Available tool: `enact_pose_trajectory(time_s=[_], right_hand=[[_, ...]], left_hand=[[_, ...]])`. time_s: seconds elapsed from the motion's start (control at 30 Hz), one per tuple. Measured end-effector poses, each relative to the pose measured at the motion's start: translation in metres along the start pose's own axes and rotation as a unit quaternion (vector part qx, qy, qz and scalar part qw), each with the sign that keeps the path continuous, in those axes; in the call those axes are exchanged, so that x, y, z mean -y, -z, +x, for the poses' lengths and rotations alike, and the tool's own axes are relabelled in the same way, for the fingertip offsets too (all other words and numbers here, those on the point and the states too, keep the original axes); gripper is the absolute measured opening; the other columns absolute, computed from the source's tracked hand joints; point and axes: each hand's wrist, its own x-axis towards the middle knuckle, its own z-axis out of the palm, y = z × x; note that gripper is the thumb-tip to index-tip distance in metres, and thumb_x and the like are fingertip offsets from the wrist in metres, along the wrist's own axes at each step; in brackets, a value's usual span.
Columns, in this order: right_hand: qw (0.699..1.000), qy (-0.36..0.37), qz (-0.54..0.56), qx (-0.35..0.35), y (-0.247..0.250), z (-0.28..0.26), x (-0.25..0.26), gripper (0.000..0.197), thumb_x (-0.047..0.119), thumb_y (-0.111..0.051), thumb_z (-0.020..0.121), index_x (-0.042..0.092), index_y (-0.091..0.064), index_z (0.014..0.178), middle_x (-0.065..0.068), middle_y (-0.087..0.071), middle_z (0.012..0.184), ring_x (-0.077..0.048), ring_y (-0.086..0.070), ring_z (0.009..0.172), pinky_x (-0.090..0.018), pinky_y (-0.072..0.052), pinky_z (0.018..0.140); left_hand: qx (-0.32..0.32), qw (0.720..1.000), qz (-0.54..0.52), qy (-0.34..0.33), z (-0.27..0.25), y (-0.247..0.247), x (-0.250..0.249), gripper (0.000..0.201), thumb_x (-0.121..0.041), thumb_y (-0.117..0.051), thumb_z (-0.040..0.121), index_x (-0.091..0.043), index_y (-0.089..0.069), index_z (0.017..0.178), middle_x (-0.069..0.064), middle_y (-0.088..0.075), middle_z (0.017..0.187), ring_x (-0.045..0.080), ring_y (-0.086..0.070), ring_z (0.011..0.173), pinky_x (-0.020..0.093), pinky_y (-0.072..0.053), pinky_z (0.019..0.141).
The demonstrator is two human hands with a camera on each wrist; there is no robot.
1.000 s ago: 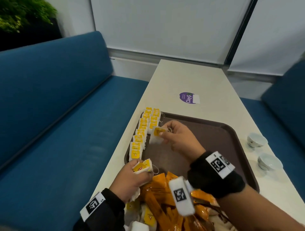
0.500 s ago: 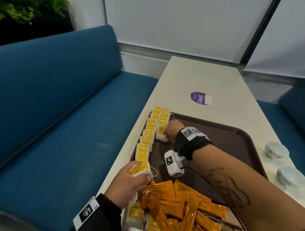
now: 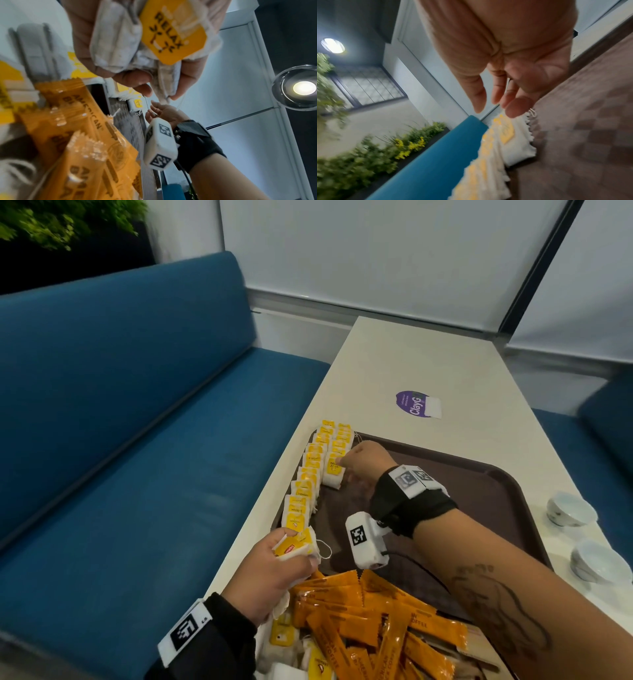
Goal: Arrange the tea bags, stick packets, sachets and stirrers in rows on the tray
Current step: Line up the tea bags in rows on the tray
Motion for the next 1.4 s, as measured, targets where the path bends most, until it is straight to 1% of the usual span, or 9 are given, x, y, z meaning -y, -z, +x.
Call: enact_pose_trajectory(time_s=[0.07, 0.3, 0.43, 0.63, 0.77, 0.87, 0.93, 1.03, 1.4], right_hand=[[0.997, 0.017, 0.066, 0.026, 0.007, -0.028, 0.000, 0.018, 0.023, -0.064, 0.089, 0.009, -0.056, 0.080, -0.006, -0.055, 0.067, -0.014, -0.052, 0.053, -0.022, -0.036, 0.043], [0.981, 0.075, 0.067, 0.163, 0.016, -0.129, -0.009, 0.023, 0.041, -0.069, 0.081, 0.019, -0.064, 0.078, 0.008, -0.060, 0.061, -0.001, -0.052, 0.055, -0.016, -0.034, 0.049], [0.984, 0.079, 0.078, 0.141, 0.003, -0.149, -0.022, 0.015, 0.029, -0.069, 0.084, 0.016, -0.065, 0.079, 0.003, -0.061, 0.063, -0.003, -0.053, 0.053, -0.016, -0.042, 0.054], [0.969, 0.043, 0.214, 0.118, 0.002, -0.160, -0.035, 0.011, 0.019, -0.064, 0.089, 0.012, -0.062, 0.081, -0.004, -0.060, 0.065, -0.005, -0.048, 0.045, -0.017, -0.032, 0.041], [0.956, 0.042, 0.277, 0.088, 0.003, -0.160, -0.038, 0.009, 0.016, -0.058, 0.092, 0.008, -0.059, 0.087, -0.006, -0.060, 0.065, -0.006, -0.051, 0.046, -0.017, -0.033, 0.040], [0.949, 0.050, 0.303, 0.070, 0.006, -0.159, -0.039, 0.008, 0.014, -0.056, 0.093, 0.007, -0.058, 0.090, -0.009, -0.062, 0.070, -0.008, -0.055, 0.054, -0.017, -0.035, 0.040], [0.945, 0.065, 0.314, 0.061, 0.010, -0.157, -0.039, 0.007, 0.012, -0.056, 0.093, 0.008, -0.059, 0.088, -0.006, -0.063, 0.068, -0.007, -0.056, 0.056, -0.018, -0.035, 0.042], [0.960, 0.079, 0.267, 0.026, 0.014, -0.150, -0.038, 0.008, 0.011, -0.058, 0.092, 0.012, -0.062, 0.085, -0.001, -0.064, 0.067, -0.004, -0.054, 0.055, -0.016, -0.037, 0.044], [0.995, -0.026, 0.092, -0.009, -0.001, -0.027, -0.028, 0.023, 0.009, -0.052, 0.092, 0.018, -0.049, 0.071, -0.003, -0.058, 0.062, -0.009, -0.057, 0.041, -0.018, -0.040, 0.035]], left_hand=[[0.003, 1.000, -0.002, -0.010, -0.001, -0.002, -0.004, 0.031, -0.023, -0.076, 0.066, -0.017, -0.059, 0.090, 0.000, -0.062, 0.081, 0.012, -0.059, 0.076, 0.012, -0.047, 0.056], [0.056, 0.998, -0.010, -0.023, -0.007, -0.016, -0.012, 0.039, -0.025, -0.077, 0.058, -0.014, -0.062, 0.092, 0.006, -0.062, 0.082, 0.014, -0.060, 0.075, 0.020, -0.049, 0.063], [0.092, 0.996, -0.003, -0.010, -0.014, -0.023, -0.011, 0.045, -0.026, -0.072, 0.056, -0.010, -0.060, 0.097, 0.013, -0.061, 0.086, 0.021, -0.060, 0.079, 0.031, -0.048, 0.069], [0.083, 0.996, -0.010, 0.013, -0.018, -0.019, -0.008, 0.062, -0.042, -0.078, 0.046, -0.014, -0.063, 0.099, 0.021, -0.066, 0.100, 0.035, -0.064, 0.096, 0.046, -0.052, 0.085], [0.070, 0.997, -0.022, 0.039, -0.018, -0.011, -0.007, 0.048, -0.033, -0.078, 0.063, -0.015, -0.064, 0.105, 0.013, -0.068, 0.093, 0.027, -0.064, 0.089, 0.036, -0.054, 0.072], [0.054, 0.997, -0.013, 0.052, -0.015, -0.008, -0.004, 0.068, -0.043, -0.076, 0.054, -0.014, -0.060, 0.113, 0.012, -0.065, 0.097, 0.026, -0.061, 0.094, 0.032, -0.051, 0.070], [0.043, 0.998, -0.016, 0.054, -0.015, -0.008, -0.004, 0.058, -0.038, -0.075, 0.067, -0.013, -0.058, 0.116, 0.011, -0.062, 0.096, 0.025, -0.059, 0.092, 0.029, -0.049, 0.067], [0.032, 0.998, -0.016, 0.061, -0.014, -0.008, -0.006, 0.037, -0.025, -0.068, 0.082, -0.013, -0.057, 0.116, 0.011, -0.061, 0.095, 0.023, -0.058, 0.090, 0.026, -0.047, 0.064], [0.015, 0.996, -0.036, 0.074, -0.007, -0.001, 0.000, 0.027, -0.021, -0.067, 0.083, -0.013, -0.062, 0.108, 0.012, -0.063, 0.092, 0.023, -0.060, 0.085, 0.031, -0.048, 0.066]])
